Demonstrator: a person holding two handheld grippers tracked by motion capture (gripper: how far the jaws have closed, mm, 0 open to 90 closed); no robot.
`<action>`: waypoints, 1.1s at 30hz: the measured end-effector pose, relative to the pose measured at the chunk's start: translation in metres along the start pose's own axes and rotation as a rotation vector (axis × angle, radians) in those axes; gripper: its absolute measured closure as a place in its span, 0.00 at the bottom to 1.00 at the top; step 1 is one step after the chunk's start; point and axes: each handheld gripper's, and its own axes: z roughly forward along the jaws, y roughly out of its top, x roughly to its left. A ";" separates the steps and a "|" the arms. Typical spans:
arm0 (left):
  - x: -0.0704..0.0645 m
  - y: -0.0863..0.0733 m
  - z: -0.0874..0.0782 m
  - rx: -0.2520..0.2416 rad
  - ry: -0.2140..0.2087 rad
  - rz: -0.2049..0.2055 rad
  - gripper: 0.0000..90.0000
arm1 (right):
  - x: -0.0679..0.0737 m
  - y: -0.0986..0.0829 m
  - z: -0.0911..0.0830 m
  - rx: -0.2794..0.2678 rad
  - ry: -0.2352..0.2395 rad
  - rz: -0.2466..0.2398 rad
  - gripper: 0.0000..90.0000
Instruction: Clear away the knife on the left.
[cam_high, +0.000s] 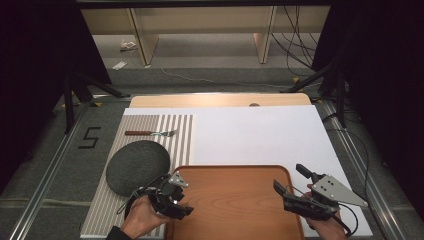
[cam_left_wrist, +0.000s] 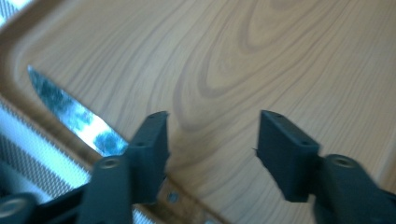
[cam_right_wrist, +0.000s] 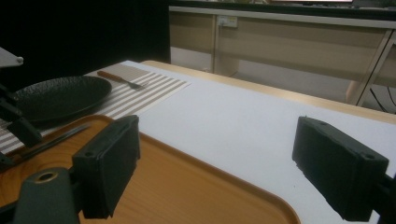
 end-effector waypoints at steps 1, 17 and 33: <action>-0.001 0.001 -0.001 -0.006 0.001 0.002 0.40 | 0.000 0.000 0.000 0.000 0.000 0.000 0.18; -0.007 0.004 -0.019 -0.249 -0.002 0.031 0.22 | 0.000 0.000 0.000 0.000 0.000 0.002 0.18; -0.014 -0.003 -0.043 -0.555 -0.015 0.072 0.21 | 0.000 0.000 0.000 -0.001 0.001 0.001 0.18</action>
